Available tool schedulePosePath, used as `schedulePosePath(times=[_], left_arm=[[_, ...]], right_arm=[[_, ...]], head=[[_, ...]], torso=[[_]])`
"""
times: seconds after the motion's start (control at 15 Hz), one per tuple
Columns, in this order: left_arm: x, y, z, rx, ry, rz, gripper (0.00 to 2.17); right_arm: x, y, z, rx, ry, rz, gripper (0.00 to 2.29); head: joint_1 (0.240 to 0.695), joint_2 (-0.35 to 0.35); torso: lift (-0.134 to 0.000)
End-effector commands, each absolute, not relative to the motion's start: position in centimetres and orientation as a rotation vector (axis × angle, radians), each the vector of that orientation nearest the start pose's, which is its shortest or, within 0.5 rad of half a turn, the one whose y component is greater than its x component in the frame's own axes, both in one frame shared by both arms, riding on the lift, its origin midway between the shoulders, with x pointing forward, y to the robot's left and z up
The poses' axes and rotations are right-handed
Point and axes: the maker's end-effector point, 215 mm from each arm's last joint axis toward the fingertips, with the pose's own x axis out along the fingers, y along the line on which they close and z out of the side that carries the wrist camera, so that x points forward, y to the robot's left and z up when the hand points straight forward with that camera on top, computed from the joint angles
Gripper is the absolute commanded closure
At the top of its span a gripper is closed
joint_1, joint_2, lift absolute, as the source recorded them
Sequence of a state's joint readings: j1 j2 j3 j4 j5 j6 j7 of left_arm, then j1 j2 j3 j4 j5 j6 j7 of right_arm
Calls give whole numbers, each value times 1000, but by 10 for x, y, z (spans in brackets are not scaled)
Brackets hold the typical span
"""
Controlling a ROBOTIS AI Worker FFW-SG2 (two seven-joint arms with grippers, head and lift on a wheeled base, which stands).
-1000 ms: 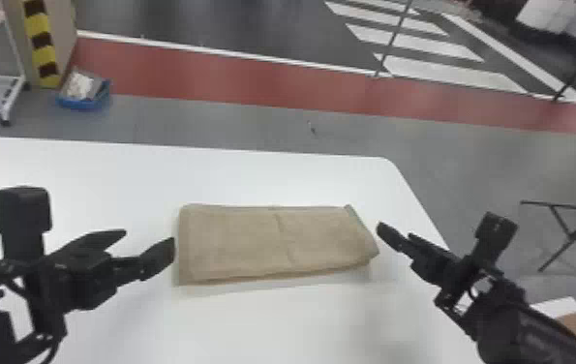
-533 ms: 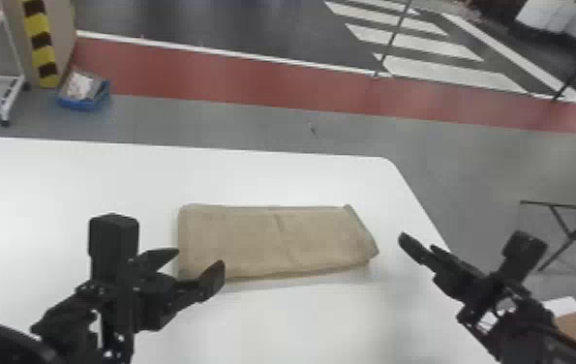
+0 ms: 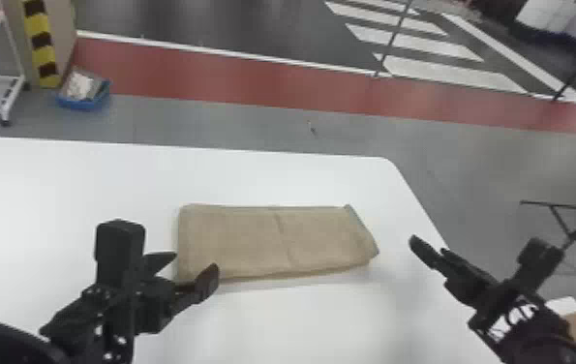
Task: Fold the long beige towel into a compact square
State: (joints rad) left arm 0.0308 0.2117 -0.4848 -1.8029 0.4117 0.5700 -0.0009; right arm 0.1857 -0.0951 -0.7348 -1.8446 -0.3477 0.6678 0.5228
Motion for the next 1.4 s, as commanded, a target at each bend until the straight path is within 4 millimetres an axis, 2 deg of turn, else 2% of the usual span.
schedulePosePath(times=[0.0,0.4,0.73,1.07,1.33], left_arm=[[472,-7,-449,-89,518,-570,306],[468,-6,-455,-62,532,-574,340],[466,-6,-457,-58,542,-577,954],[471,0,-440,-70,513,-573,974],[475,30,-434,-61,515,-540,974]], right_arm=[[440,-500,-393,377,308,-88,90],[441,-497,-392,376,305,-83,90],[443,-498,-388,375,296,-84,90],[447,-498,-385,366,287,-78,90],[451,-495,-387,363,283,-74,90]], head=[[695,-350],[695,-350],[695,-350],[695,-350],[695,-350]], torso=[[-124],[-124],[-124],[-124],[-124]])
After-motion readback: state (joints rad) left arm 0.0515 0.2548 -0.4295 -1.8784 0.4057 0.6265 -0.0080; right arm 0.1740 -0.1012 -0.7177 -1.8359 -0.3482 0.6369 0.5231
